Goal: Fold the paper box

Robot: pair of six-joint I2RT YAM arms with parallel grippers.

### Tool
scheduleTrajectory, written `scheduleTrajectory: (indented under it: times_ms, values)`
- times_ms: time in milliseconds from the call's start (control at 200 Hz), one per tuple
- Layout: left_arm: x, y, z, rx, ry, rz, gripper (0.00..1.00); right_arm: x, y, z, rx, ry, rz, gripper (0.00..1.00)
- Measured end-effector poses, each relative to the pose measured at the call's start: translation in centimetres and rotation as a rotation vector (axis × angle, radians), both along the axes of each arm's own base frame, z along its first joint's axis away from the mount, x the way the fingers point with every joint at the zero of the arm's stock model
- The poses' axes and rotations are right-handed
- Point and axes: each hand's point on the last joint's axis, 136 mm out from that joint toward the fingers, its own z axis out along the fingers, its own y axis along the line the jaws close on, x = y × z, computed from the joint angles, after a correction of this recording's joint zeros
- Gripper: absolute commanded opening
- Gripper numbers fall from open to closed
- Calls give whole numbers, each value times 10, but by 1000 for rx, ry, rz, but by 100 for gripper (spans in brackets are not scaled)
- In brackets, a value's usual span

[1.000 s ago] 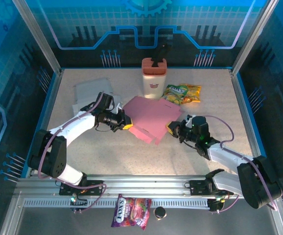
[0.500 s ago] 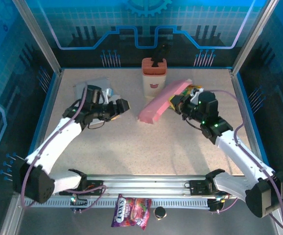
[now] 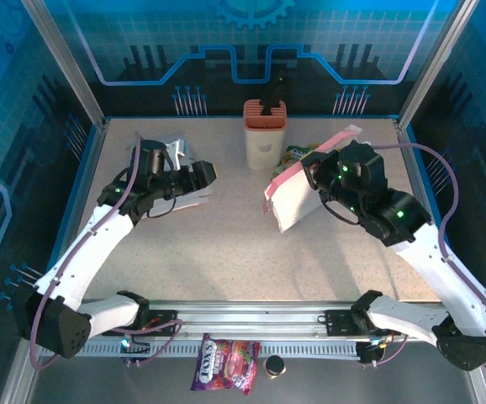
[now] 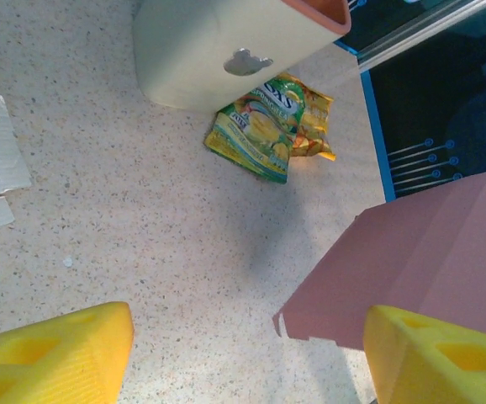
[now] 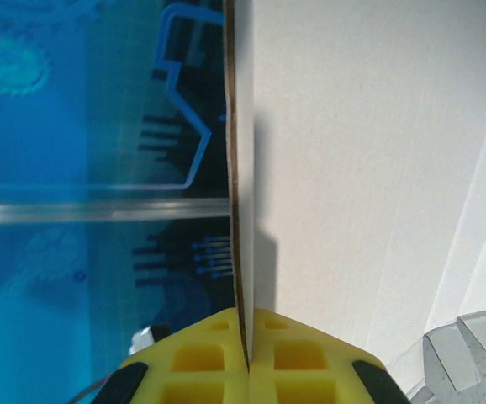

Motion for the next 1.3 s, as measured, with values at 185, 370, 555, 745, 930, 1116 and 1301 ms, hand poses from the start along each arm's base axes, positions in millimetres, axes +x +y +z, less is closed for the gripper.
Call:
scheduleTrajectory:
  times_ms: [185, 370, 555, 745, 930, 1116, 1301]
  values:
    - [-3, -7, -15, 11, 27, -65, 56, 40, 12, -66, -41, 173, -85, 0]
    - [-17, -14, -44, 45, 72, -138, 52, 53, 14, -130, -54, 280, -119, 0]
    - [-32, -23, -76, 82, 134, -199, 52, 64, 23, -156, -3, 265, -94, 0]
    - [-41, -30, -109, 112, 173, -257, 50, 70, 31, -173, 57, 213, -36, 0]
    - [-49, -42, -136, 129, 154, -330, 52, 70, 28, -193, 91, 189, 22, 0]
    - [-56, -63, -145, 148, 50, -432, 56, 74, 30, -194, 146, 145, 100, 0]
    - [-48, -81, -155, 172, -26, -495, 56, 75, 30, -205, 172, 130, 161, 0]
